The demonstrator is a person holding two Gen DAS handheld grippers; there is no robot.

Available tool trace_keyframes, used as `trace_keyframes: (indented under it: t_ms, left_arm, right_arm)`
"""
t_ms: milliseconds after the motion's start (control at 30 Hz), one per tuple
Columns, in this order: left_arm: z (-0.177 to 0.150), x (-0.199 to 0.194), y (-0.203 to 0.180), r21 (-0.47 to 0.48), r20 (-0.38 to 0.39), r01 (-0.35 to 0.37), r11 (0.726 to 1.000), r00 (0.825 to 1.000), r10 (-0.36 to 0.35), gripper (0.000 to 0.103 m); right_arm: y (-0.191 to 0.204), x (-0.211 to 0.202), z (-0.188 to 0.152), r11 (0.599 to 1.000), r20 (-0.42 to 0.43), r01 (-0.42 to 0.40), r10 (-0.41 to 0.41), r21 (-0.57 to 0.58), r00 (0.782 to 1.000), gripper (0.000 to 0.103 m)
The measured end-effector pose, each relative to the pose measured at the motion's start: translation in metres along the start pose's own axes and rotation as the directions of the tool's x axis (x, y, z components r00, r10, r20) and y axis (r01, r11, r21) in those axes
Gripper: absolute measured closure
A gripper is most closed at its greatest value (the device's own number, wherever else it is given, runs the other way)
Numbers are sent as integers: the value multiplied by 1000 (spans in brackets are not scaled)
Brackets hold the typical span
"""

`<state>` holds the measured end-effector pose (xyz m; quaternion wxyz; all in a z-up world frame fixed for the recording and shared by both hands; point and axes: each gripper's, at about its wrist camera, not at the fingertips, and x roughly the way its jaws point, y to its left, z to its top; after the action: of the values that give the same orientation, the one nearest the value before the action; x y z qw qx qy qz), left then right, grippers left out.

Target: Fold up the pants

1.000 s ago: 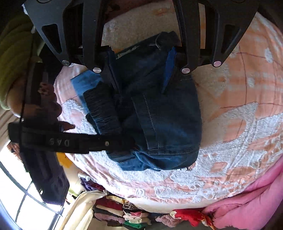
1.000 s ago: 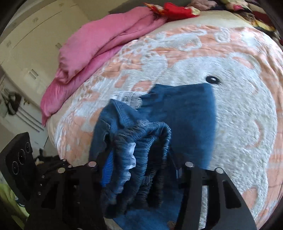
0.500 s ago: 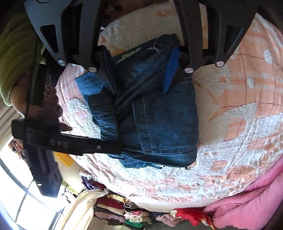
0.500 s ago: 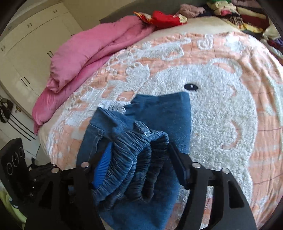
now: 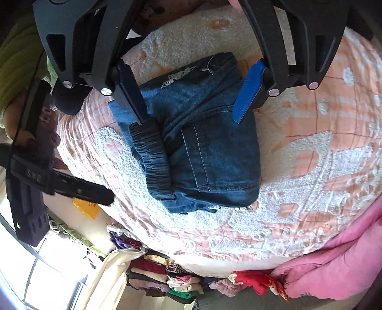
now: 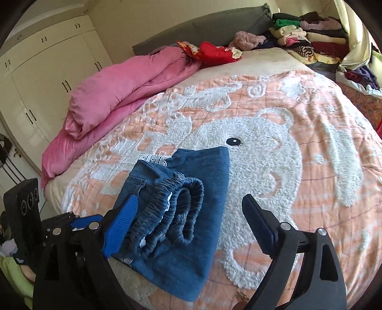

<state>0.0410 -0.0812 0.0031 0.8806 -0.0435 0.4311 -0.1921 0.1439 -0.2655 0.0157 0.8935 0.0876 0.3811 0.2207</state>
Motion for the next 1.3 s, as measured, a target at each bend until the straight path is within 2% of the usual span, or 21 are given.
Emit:
trace_keyframes:
  t_ms: [67,100,267,367,533,633,667,700,733,767,833,1000,1200,1267,1300]
  left_arm:
    - [1,-4,-1,3,11,-10,1000,1000,10,28]
    - [1,-6,-1,4,15,-15,1000,1000,15,26]
    - [3,-17,5,-2,39,-38,999,999,38,20]
    - [11,-27,20,-36,68,-66,997,995,68,19]
    - [22,-33,46,-87,72,-109,990,991,115,19]
    - [28,-34,54,-101,70,-91,991,993,99,20]
    - [31,-33,55,-106,65,-85,991,994,92,23]
    - [33,-31,56,-107,60,-73,992,995,80,35]
    - [35,-29,57,-105,56,-62,993,996,68,47]
    - [38,-26,56,-99,45,-49,994,998,54,52]
    - [42,-19,54,-83,23,-45,996,999,47,63]
    - [51,3,45,-50,-27,-22,998,999,21,65]
    - [58,36,39,-24,-91,-17,1000,996,15,65]
    - [59,48,40,-25,-112,-23,999,993,20,65]
    - [59,52,40,-25,-118,-26,999,993,23,65]
  right_arm:
    - [1,-6,-2,1000,8,3,-3,0,1000,14]
    - [2,-9,-3,1000,13,4,-4,-2,1000,10]
    - [11,-26,-9,1000,37,4,-3,-22,999,8]
    - [22,-35,-17,998,42,-1,3,-57,999,7]
    - [49,-40,-42,989,17,-7,10,-150,1000,7]
    - [71,-34,-59,968,-13,-15,12,-252,1000,8]
    - [81,-31,-65,954,-17,-4,-1,-301,1000,12]
    - [88,-29,-69,942,-21,0,-8,-336,1000,22]
    - [97,-25,-73,925,-32,-7,-5,-380,999,26]
    - [105,-21,-76,908,-44,-20,1,-419,999,34]
    - [119,-13,-79,875,-64,-49,21,-481,998,40]
    - [141,11,-87,785,-91,-70,18,-616,996,53]
    - [147,47,-88,675,-111,-52,-44,-736,993,56]
    - [148,57,-88,653,-121,-59,-51,-755,991,58]
    - [148,60,-89,650,-134,-75,-43,-757,990,78]
